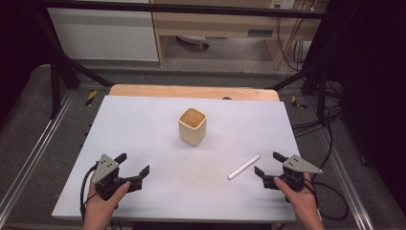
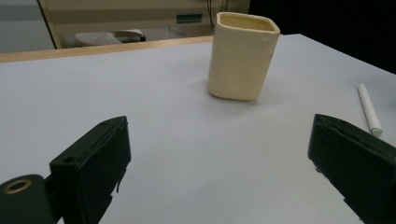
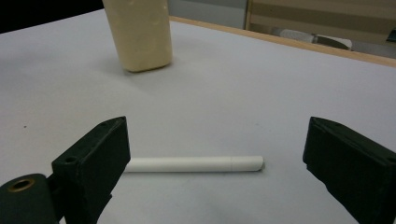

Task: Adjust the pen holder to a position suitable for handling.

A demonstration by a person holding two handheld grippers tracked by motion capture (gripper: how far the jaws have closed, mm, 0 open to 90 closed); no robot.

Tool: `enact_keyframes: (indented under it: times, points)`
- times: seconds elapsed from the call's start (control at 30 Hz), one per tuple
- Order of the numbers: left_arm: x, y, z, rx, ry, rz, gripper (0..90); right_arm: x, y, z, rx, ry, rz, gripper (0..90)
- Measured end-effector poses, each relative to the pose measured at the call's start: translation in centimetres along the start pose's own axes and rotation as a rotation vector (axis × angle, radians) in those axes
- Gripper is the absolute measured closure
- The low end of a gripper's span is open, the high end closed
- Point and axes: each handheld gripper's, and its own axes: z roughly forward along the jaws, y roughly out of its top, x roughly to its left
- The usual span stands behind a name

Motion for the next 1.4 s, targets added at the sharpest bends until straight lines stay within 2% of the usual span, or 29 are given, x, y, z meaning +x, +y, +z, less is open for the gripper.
enact_keyframes:
  times: [0.17, 0.27, 0.37, 0.43, 0.6, 0.87, 1.1, 1.4]
  points:
    - [-0.5, 0.4, 0.2, -0.015, -0.014, -0.018, 6.2, 0.2, 0.0, 0.0, 0.000, 0.012, -0.010, 8.3]
    - [-1.3, 1.0, 0.8, 0.000, -0.032, -0.004, 6.2, 0.2, 0.1, -0.1, 0.003, 0.011, -0.006, 8.3]
    - [-2.6, 1.6, 2.0, 0.031, -0.058, 0.030, 6.2, 0.2, 0.1, -0.2, 0.003, 0.009, -0.007, 8.0]
    - [-3.2, 1.9, 2.5, 0.042, -0.086, 0.035, 6.2, 0.2, 0.1, -0.2, 0.002, 0.009, -0.008, 7.8]
    - [-4.7, 2.2, 3.5, 0.051, -0.117, 0.054, 6.1, 0.3, 0.2, -0.2, -0.004, 0.004, -0.023, 7.3]
    - [-5.8, 2.7, 3.9, 0.049, -0.139, 0.071, 6.0, 0.7, 0.4, -0.1, -0.029, -0.004, -0.061, 5.8]
    - [-6.0, 3.0, 3.8, 0.044, -0.144, 0.073, 5.6, 1.0, 0.7, -0.3, -0.048, 0.005, -0.060, 4.8]
    - [-7.4, 3.6, 4.6, 0.060, -0.179, 0.103, 5.6, 1.2, 0.8, -0.3, -0.026, 0.015, -0.051, 4.6]
